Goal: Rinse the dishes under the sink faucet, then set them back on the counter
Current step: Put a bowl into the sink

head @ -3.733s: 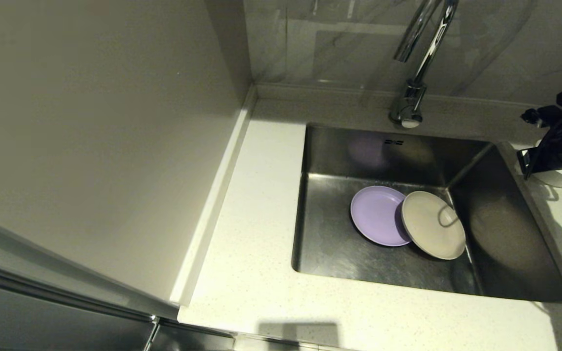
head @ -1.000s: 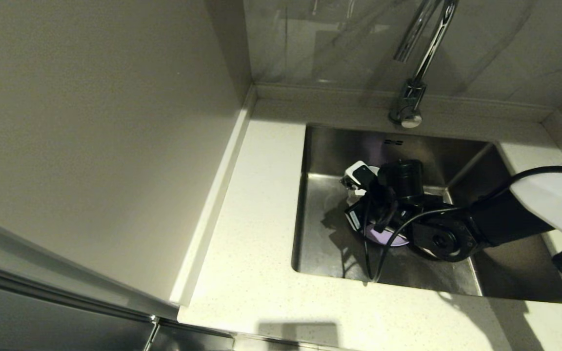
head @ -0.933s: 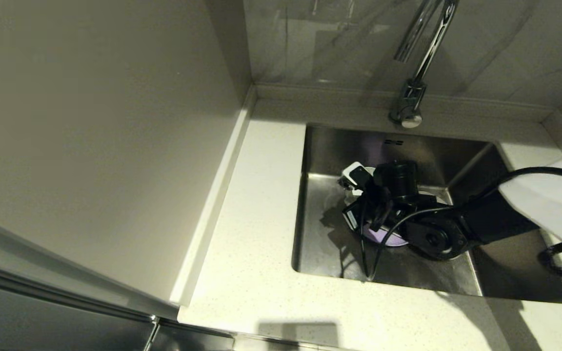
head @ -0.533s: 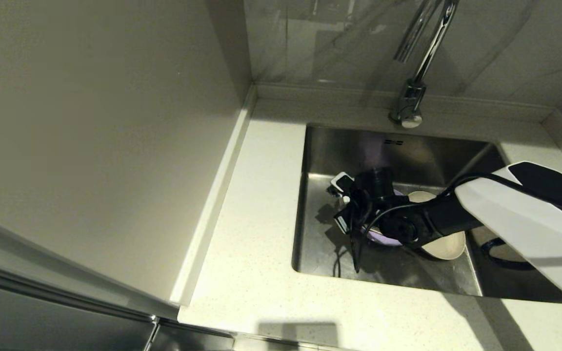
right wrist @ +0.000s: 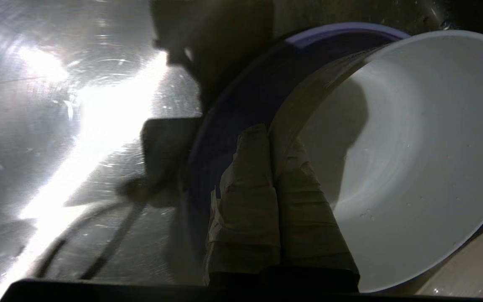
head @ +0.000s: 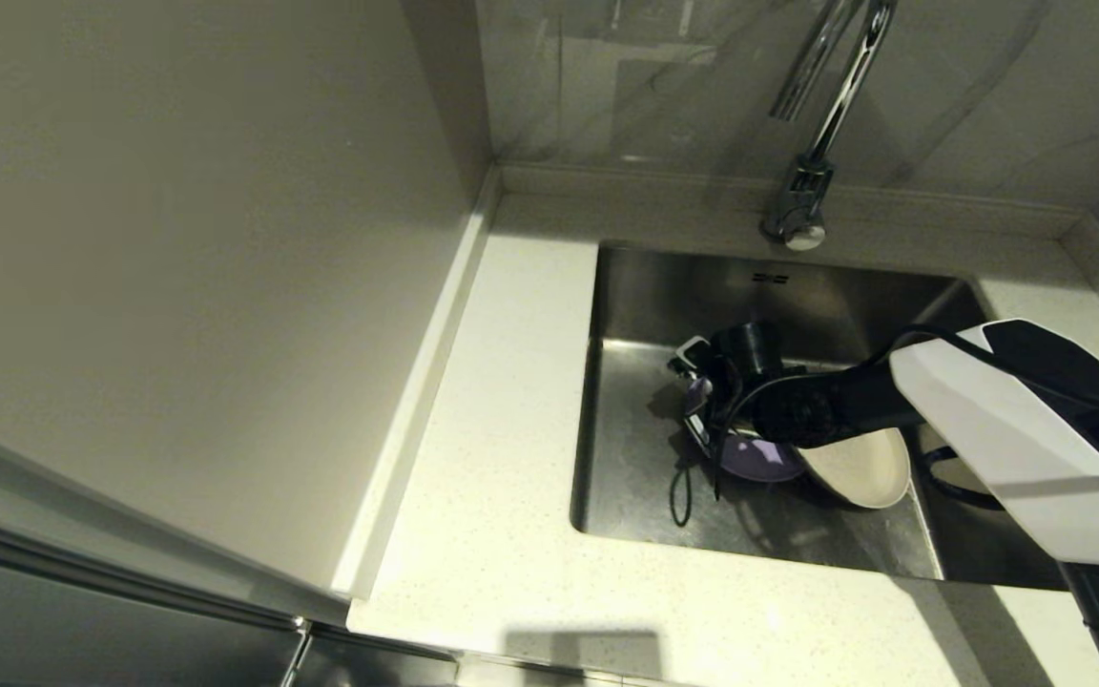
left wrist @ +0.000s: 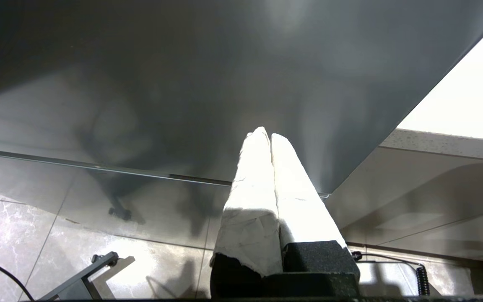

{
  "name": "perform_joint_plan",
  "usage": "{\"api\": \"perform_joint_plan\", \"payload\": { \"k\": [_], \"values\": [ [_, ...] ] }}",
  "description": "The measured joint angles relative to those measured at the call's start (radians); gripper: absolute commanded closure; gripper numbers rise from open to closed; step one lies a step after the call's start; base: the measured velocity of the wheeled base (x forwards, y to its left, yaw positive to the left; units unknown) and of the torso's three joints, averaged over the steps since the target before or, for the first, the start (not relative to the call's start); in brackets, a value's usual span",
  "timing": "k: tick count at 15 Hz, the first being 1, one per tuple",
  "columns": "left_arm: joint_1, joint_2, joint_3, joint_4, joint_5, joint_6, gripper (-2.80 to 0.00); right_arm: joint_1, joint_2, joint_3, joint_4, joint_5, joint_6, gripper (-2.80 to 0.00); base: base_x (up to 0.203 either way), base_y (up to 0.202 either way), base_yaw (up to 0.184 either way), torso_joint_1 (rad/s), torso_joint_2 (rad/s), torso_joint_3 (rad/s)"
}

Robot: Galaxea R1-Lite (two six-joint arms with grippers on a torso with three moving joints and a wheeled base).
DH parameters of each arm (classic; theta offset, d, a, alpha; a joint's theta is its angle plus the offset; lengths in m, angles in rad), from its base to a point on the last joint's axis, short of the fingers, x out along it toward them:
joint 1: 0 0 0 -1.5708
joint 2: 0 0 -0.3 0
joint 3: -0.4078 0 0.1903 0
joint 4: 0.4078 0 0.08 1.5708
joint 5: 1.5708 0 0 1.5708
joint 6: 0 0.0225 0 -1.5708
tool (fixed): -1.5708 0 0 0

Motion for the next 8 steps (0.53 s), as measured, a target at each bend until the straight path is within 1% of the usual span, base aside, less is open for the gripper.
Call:
{"api": "perform_joint_plan", "payload": {
  "k": [3, 4, 6, 8],
  "values": [
    [0.000, 0.000, 0.000, 0.000, 0.000, 0.000, 0.00, -0.008, 0.018, -0.008, 0.016, 0.001, -0.004, 0.00, 0.000, 0.000, 0.000, 0.000, 0.00, 0.000],
    [0.000, 0.000, 0.000, 0.000, 0.000, 0.000, 0.00, -0.009, 0.020, -0.006, 0.016, 0.002, -0.008, -2.80, 0.000, 0.000, 0.000, 0.000, 0.00, 0.000],
    [0.000, 0.000, 0.000, 0.000, 0.000, 0.000, 0.00, -0.009, 0.022, 0.001, 0.015, 0.002, -0.034, -2.80, 0.000, 0.000, 0.000, 0.000, 0.00, 0.000],
    [0.000, 0.000, 0.000, 0.000, 0.000, 0.000, 0.00, -0.009, 0.020, 0.005, 0.012, 0.002, -0.043, -2.80, 0.000, 0.000, 0.000, 0.000, 0.00, 0.000]
  ]
}}
